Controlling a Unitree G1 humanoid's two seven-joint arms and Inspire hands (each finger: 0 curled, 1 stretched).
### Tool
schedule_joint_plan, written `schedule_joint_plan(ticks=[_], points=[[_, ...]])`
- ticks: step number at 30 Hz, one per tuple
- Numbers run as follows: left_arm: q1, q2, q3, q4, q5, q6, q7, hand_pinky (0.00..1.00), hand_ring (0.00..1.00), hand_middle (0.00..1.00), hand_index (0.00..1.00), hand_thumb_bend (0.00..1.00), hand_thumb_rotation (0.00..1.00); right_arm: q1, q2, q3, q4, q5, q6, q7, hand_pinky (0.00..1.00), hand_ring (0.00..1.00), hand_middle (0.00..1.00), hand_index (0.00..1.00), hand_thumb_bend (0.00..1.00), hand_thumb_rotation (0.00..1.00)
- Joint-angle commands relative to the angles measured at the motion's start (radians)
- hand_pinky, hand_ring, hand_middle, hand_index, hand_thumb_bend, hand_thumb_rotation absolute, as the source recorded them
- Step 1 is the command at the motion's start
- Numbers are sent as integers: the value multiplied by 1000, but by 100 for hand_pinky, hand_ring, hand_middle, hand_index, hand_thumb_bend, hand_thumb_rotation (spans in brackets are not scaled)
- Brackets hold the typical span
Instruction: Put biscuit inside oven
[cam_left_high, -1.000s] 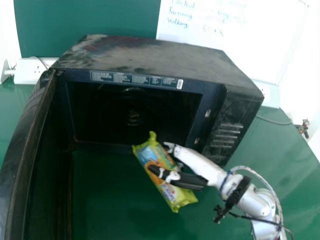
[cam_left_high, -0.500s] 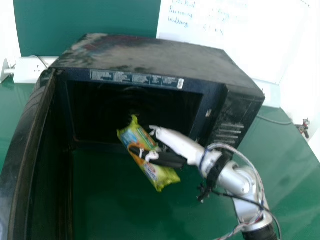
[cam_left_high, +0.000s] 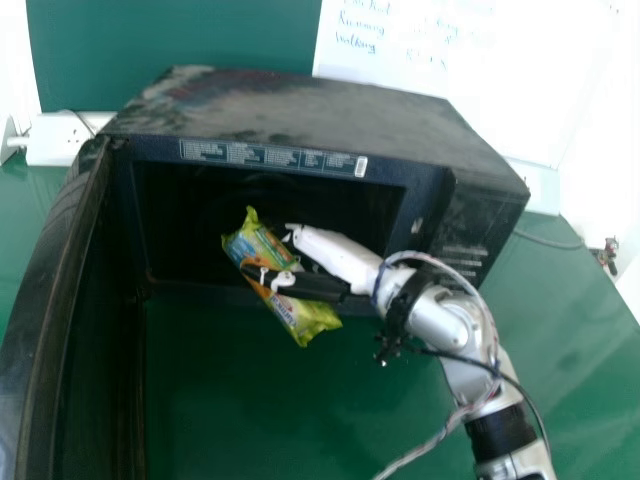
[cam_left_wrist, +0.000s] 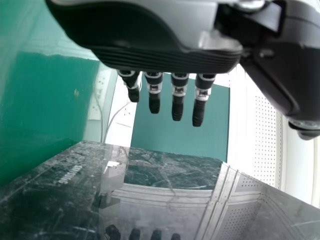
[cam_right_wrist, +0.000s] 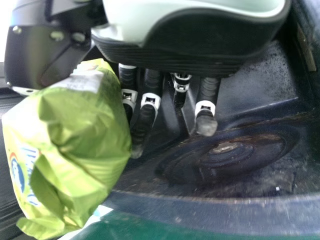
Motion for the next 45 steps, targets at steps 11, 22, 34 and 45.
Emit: schedule_joint_plan(ticks=[11, 22, 34, 45], points=[[9, -8, -7, -4, 8, -3, 2, 84, 86, 90, 93, 95, 100, -178, 65, 32, 238, -69, -2, -87, 7, 12, 19, 25, 48, 0], [13, -9, -12, -12, 5, 8, 11, 82, 87, 90, 90, 96, 100, -357, 124, 102, 589, -163, -58, -262, 7, 11, 19, 24, 47, 0], [11, -12, -9, 3, 16, -15, 3, 58, 73, 78, 91, 100, 100, -500, 193, 150, 840, -220, 33, -368, 8, 12, 19, 24, 48, 0], [3, -8, -6, 10, 22, -21, 1, 67, 73, 79, 87, 95, 100, -533, 216, 155, 930, -218, 74, -409, 8, 12, 19, 24, 48, 0]])
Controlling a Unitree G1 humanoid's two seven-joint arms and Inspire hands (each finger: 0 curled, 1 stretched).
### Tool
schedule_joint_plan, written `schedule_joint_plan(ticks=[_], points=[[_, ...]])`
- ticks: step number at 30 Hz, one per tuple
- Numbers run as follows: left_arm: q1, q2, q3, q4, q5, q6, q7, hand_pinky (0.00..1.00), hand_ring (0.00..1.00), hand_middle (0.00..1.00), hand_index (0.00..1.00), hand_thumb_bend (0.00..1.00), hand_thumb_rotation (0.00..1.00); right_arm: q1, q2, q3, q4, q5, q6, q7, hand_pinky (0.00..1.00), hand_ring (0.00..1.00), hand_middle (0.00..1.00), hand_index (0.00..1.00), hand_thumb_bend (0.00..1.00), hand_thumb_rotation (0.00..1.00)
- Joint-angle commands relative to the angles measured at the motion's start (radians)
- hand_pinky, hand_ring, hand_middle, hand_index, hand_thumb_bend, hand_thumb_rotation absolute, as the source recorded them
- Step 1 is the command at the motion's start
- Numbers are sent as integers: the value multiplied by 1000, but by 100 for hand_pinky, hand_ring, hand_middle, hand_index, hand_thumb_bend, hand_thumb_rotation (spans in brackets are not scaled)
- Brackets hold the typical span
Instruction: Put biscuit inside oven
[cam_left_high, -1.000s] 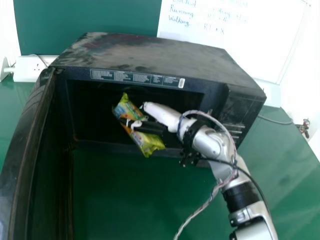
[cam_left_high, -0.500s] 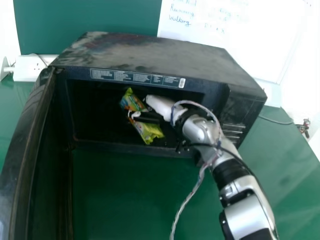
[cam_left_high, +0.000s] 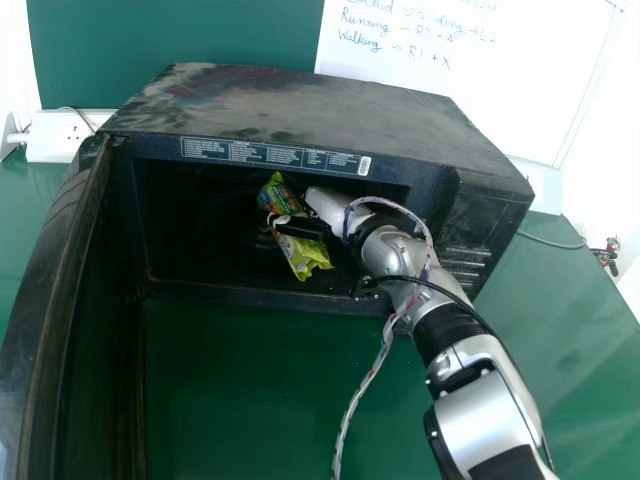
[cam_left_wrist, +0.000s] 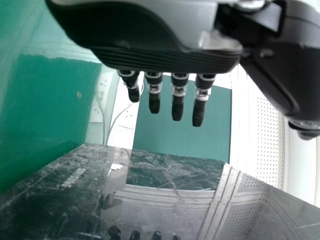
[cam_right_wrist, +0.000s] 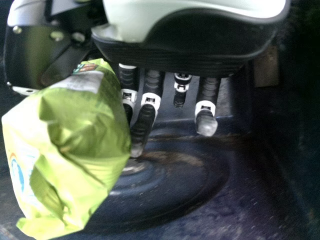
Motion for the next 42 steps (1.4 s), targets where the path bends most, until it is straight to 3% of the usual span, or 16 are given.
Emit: schedule_joint_plan(ticks=[1, 3, 7, 8, 11, 13, 15, 18, 21, 24, 35, 42], points=[[7, -2, -1, 7, 7, -12, -4, 69, 74, 79, 88, 95, 100, -30, 11, -2, 12, 9, 16, -17, 8, 12, 19, 24, 48, 0], [3, -3, -2, 15, 4, -19, -7, 64, 69, 74, 89, 95, 100, -31, 17, -6, 23, 13, 28, -22, 8, 12, 19, 24, 49, 0], [0, -4, -3, 22, 12, -32, -9, 71, 70, 74, 90, 96, 100, -33, 28, 1, 43, 6, 50, -32, 8, 12, 19, 24, 48, 0], [-2, -3, -3, 27, 12, -38, -12, 60, 64, 69, 90, 95, 100, -33, 30, 3, 47, 4, 55, -36, 8, 12, 19, 24, 49, 0], [-4, -1, -5, 31, 12, -48, -18, 46, 55, 62, 89, 95, 100, -34, 38, 8, 58, -3, 75, -49, 8, 12, 19, 24, 49, 0], [-5, 2, -8, 32, 2, -49, -25, 31, 42, 51, 90, 95, 100, -34, 41, 20, 65, -15, 90, -57, 8, 12, 19, 24, 48, 0], [-10, 2, -6, 39, 1, -59, -31, 25, 36, 45, 90, 94, 100, -33, 44, 35, 72, -28, 99, -60, 8, 12, 19, 25, 48, 0], [-4, -2, -6, 33, 5, -51, -24, 44, 58, 68, 88, 96, 100, -29, 47, 58, 83, -51, 101, -64, 8, 12, 19, 25, 49, 0], [7, -7, -15, 17, 8, -44, -19, 63, 75, 81, 87, 95, 100, -22, 46, 63, 91, -54, 89, -64, 8, 12, 19, 24, 48, 0], [-3, 0, -14, 40, -4, -61, -36, 75, 85, 87, 88, 96, 100, -9, 46, 27, 95, -19, 85, -50, 8, 12, 20, 25, 49, 0], [11, 4, -12, 41, -6, -52, -42, 78, 89, 90, 91, 99, 100, 1, 51, 31, 102, -24, 136, -70, 10, 15, 23, 27, 50, 0], [19, -3, -16, 41, -13, -53, -47, 63, 76, 78, 92, 97, 100, 14, 67, 29, 102, -22, 118, -84, 12, 18, 28, 32, 51, 0]])
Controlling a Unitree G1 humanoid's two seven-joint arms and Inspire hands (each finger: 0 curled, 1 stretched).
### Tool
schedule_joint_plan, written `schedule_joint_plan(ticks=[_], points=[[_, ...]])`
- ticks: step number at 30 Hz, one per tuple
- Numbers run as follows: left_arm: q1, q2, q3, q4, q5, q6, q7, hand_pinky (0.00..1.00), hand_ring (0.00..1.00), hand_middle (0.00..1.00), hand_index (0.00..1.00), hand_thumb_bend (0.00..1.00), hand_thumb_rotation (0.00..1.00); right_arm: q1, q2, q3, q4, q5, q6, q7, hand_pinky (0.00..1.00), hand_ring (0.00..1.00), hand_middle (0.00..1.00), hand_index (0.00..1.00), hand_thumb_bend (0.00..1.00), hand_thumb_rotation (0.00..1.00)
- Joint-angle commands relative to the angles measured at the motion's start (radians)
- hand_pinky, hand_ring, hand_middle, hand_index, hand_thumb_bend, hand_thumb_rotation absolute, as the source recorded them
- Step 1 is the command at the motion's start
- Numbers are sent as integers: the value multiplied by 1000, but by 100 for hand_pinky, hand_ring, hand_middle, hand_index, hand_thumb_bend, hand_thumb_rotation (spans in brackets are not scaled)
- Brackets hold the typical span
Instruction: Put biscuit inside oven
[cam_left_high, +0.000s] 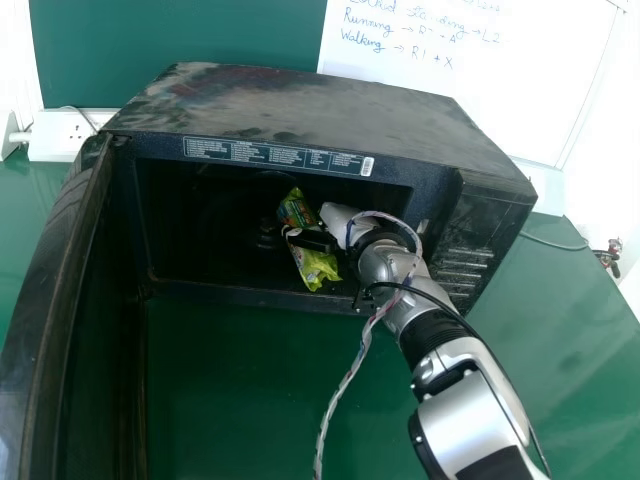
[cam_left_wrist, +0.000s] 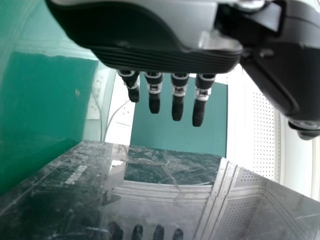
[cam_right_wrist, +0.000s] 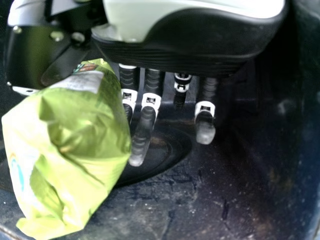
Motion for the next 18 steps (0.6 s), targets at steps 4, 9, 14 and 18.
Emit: schedule_joint_plan(ticks=[4, 9, 14, 18], points=[[27, -2, -16, -10, -11, 4, -1, 62, 75, 76, 93, 98, 100, 10, 21, 2, 10, 0, 3, -17, 12, 17, 27, 31, 49, 0], [43, -6, -21, -30, -4, 19, 19, 71, 83, 89, 89, 96, 100, -11, 31, 5, 12, -5, 26, -22, 11, 17, 26, 30, 50, 0], [40, 1, -21, -25, -2, 9, 17, 63, 69, 73, 94, 97, 100, -36, 48, -21, 9, 19, 70, -23, 11, 16, 25, 30, 50, 0], [28, 2, -23, -13, -9, -2, 7, 73, 59, 57, 95, 100, 100, -39, 50, -28, 8, 22, 78, -34, 11, 16, 26, 30, 49, 0]])
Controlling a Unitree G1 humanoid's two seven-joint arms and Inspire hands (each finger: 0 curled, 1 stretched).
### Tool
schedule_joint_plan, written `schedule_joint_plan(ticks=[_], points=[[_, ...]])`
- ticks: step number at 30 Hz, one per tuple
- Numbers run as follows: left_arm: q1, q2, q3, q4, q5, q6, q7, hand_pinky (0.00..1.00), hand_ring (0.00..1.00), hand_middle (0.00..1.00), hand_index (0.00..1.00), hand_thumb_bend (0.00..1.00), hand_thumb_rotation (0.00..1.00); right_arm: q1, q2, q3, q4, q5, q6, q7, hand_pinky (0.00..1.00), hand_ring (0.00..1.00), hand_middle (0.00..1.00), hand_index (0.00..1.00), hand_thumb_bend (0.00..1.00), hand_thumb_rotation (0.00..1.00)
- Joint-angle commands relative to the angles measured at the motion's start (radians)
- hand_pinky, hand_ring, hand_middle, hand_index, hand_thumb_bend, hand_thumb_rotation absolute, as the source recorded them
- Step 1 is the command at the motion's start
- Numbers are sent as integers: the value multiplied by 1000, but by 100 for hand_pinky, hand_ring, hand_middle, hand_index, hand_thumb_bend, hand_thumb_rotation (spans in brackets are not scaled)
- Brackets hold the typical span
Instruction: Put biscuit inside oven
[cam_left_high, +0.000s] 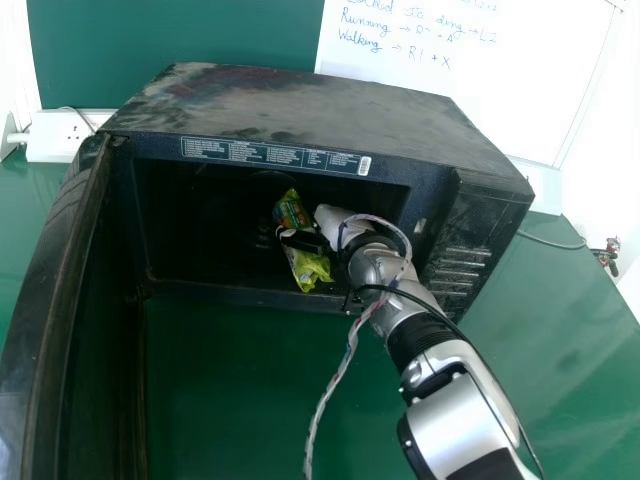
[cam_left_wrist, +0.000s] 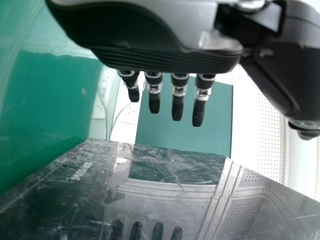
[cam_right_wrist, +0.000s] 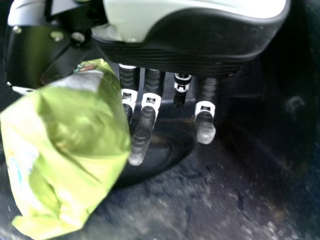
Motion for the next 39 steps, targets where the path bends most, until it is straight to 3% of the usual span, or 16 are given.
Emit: schedule_joint_plan(ticks=[1, 2, 3, 6, 9, 11, 15, 22, 23, 24, 25, 26, 28, 31, 35, 39], points=[[4, 4, -10, 6, -25, -2, -11, 74, 59, 57, 95, 100, 100, -32, 10, -9, 6, 9, 7, -12, 11, 16, 26, 30, 48, 0], [8, 6, -15, -1, -39, 10, -13, 75, 62, 62, 95, 100, 100, -33, 11, -9, 6, 9, 8, -11, 13, 19, 29, 32, 48, 0], [11, 9, -17, -5, -43, 17, -14, 75, 66, 69, 94, 100, 100, -33, 11, -8, 6, 8, 8, -10, 17, 23, 40, 35, 51, 0], [18, 24, -9, -12, -26, 27, -17, 67, 71, 76, 94, 100, 100, -33, 11, -8, 5, 8, 7, -4, 24, 36, 46, 49, 51, 0], [1, 34, -3, 14, -38, -4, -47, 66, 77, 86, 95, 99, 100, -29, 8, -7, 6, 8, -1, 1, 29, 47, 48, 51, 52, 0], [-10, 31, 6, 27, -21, -26, -51, 71, 83, 90, 96, 98, 100, -25, 7, -11, 6, 12, -8, 6, 32, 52, 59, 50, 51, 7], [-15, 29, 8, 43, -17, -46, -56, 74, 87, 92, 96, 98, 100, -21, 5, -12, 6, 14, -12, 13, 35, 61, 70, 50, 51, 10], [-18, 32, 5, 71, -54, -48, -75, 74, 86, 89, 94, 95, 100, -16, 1, -8, 6, 8, -20, 12, 38, 63, 71, 50, 50, 10], [-12, 31, 4, 70, -58, -48, -79, 74, 86, 89, 94, 95, 100, -15, 0, -9, 6, 10, -22, 11, 41, 66, 74, 65, 57, 34], [-8, 32, 3, 70, -65, -52, -87, 75, 86, 89, 94, 94, 100, -14, 0, -11, 6, 12, -23, 10, 44, 70, 78, 76, 60, 52], [-8, 33, 3, 75, -71, -63, -100, 75, 86, 88, 94, 94, 100, -14, 0, -12, 6, 12, -23, 9, 48, 76, 84, 86, 62, 67], [-9, 32, 4, 78, -74, -73, -109, 76, 86, 88, 94, 93, 100, -15, 0, -11, 6, 11, -23, 9, 52, 80, 88, 92, 65, 74], [-17, 26, 3, 84, -74, -90, -117, 75, 86, 89, 94, 93, 100, -16, -1, -5, 6, 6, -22, 8, 60, 87, 95, 98, 73, 80], [-24, 20, -2, 82, -70, -99, -114, 76, 87, 90, 94, 93, 100, -18, -2, -2, 6, 2, -21, 6, 63, 91, 99, 100, 77, 82], [-32, 22, -3, 93, -71, -112, -121, 73, 84, 87, 94, 93, 100, -17, -5, -1, 6, 0, -23, 1, 67, 95, 100, 100, 76, 84], [-34, 20, -3, 97, -62, -123, -121, 78, 85, 88, 95, 92, 100, -17, -7, -7, 6, 6, -26, 3, 69, 95, 100, 100, 75, 85]])
